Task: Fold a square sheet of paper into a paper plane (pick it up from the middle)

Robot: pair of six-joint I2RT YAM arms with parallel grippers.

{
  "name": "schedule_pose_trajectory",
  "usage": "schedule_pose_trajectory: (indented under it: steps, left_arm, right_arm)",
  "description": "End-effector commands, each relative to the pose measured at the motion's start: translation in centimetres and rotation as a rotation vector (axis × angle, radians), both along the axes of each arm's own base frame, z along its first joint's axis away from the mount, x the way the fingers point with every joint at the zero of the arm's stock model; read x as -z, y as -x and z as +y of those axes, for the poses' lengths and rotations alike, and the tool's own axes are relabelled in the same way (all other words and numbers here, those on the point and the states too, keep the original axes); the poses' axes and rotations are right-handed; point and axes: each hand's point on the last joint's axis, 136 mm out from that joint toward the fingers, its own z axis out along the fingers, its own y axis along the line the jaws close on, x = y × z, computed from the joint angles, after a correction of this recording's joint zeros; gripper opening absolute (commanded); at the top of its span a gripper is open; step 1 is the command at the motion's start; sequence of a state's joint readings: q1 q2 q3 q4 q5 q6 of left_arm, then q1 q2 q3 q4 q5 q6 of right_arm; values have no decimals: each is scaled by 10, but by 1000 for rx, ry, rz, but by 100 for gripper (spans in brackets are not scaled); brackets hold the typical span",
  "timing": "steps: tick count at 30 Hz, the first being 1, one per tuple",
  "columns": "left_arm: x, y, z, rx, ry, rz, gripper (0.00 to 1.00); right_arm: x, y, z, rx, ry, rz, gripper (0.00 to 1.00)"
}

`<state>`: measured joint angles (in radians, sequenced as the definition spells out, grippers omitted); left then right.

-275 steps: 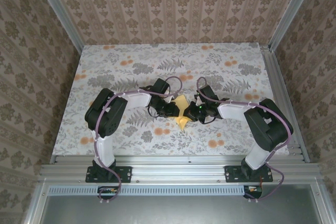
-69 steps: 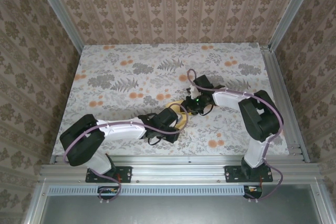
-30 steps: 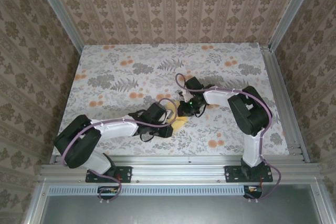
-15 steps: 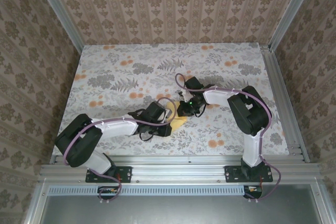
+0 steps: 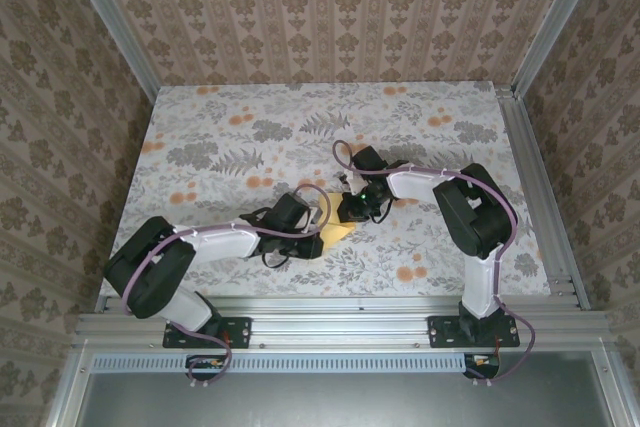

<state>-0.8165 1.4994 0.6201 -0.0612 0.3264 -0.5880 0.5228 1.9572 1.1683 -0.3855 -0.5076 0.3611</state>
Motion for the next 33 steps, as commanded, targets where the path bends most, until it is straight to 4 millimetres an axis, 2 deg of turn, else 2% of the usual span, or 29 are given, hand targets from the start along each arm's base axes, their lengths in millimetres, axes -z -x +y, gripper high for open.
schedule_pose_trajectory:
  steps: [1, 20, 28, 33]
  left_arm:
    - [6, 1, 4, -25, 7, 35, 10]
    - [21, -3, 11, -69, 11, 94, 10]
    - [8, -3, 1, -18, 50, 97, 13]
    - [7, 2, -1, 21, 44, 119, 16]
  right_arm:
    - [23, 20, -10, -29, 80, 79, 13]
    - [21, 20, -9, -39, 71, 76, 11]
    - [19, 17, -8, -41, 72, 68, 12]
    - [9, 11, -4, -42, 61, 45, 16]
